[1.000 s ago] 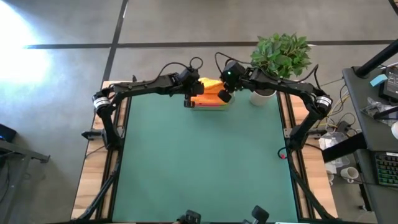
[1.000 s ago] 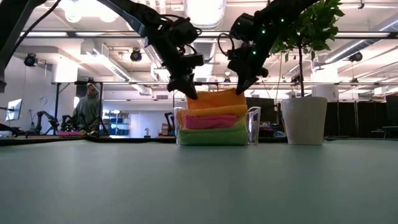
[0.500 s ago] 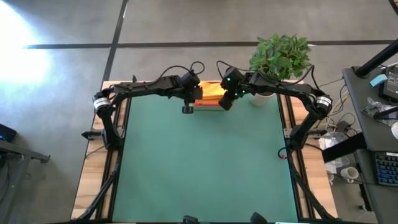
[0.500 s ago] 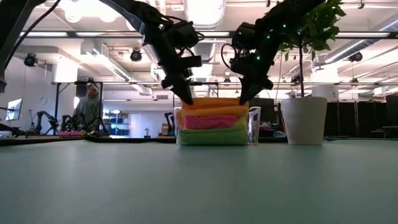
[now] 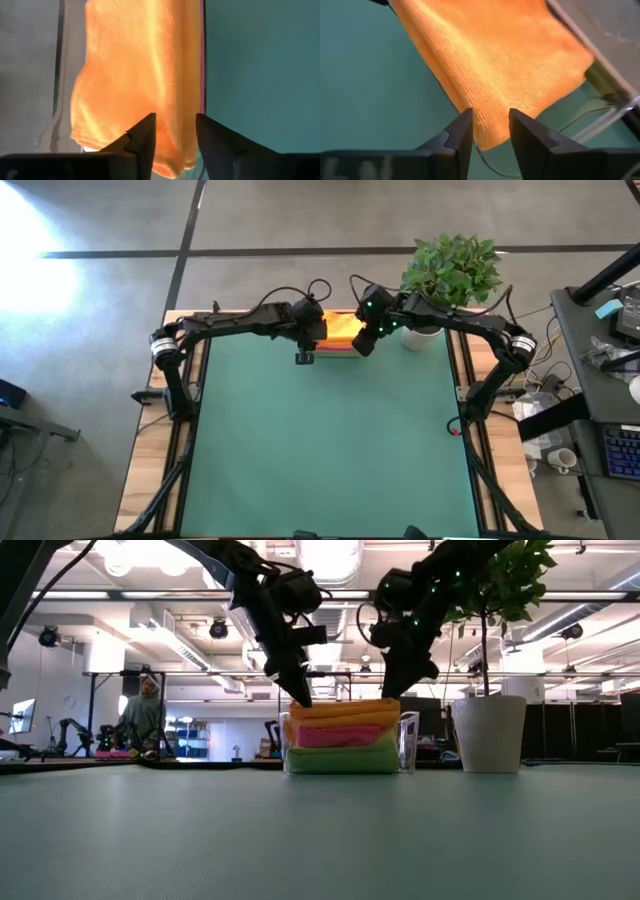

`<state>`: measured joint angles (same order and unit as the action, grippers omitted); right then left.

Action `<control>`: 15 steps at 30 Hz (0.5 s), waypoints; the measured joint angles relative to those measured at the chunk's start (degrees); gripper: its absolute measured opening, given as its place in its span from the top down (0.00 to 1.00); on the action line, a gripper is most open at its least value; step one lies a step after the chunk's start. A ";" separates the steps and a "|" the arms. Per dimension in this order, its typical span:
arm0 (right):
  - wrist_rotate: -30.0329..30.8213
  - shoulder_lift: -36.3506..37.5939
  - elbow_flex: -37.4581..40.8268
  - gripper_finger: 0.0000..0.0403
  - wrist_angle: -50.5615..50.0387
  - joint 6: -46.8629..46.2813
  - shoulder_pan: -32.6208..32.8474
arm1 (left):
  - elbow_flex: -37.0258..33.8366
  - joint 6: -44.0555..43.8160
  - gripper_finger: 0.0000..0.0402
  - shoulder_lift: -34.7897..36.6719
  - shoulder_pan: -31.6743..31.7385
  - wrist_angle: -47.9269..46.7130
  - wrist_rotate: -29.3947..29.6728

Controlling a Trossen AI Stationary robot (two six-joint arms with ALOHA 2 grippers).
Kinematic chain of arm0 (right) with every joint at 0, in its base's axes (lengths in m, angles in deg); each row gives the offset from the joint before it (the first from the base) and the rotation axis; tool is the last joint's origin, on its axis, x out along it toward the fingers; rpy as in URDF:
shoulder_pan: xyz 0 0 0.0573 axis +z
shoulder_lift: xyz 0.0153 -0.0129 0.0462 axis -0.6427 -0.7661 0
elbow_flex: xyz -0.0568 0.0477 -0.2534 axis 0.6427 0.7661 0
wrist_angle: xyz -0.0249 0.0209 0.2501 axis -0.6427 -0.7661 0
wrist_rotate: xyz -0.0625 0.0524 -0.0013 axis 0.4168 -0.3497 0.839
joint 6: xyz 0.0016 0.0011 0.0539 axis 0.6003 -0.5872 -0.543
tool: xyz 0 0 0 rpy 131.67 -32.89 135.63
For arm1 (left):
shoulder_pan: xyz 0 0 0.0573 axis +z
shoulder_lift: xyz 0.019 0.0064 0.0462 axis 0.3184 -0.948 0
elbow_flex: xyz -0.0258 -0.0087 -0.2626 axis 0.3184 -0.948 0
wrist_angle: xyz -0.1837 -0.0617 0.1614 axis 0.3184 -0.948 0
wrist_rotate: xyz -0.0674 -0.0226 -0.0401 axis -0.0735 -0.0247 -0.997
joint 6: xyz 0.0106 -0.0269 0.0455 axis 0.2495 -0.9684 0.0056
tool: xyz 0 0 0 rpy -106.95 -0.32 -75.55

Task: Fold microfiber towels
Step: Put the folded orange towel into the transparent bin

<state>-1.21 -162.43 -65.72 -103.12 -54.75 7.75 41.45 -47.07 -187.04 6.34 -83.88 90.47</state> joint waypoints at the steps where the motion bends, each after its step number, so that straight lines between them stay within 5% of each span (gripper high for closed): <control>1: -0.05 0.34 -0.71 0.70 -0.73 0.03 0.00 | 0.74 -0.52 0.68 0.00 0.00 -0.53 0.01; 15: 0.36 1.64 -2.88 0.68 2.38 0.14 0.02 | 8.41 -1.58 0.57 3.72 0.04 -7.05 5.31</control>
<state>-0.85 -160.79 -68.60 -100.73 -54.60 7.77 49.86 -48.65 -183.32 6.39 -90.93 95.78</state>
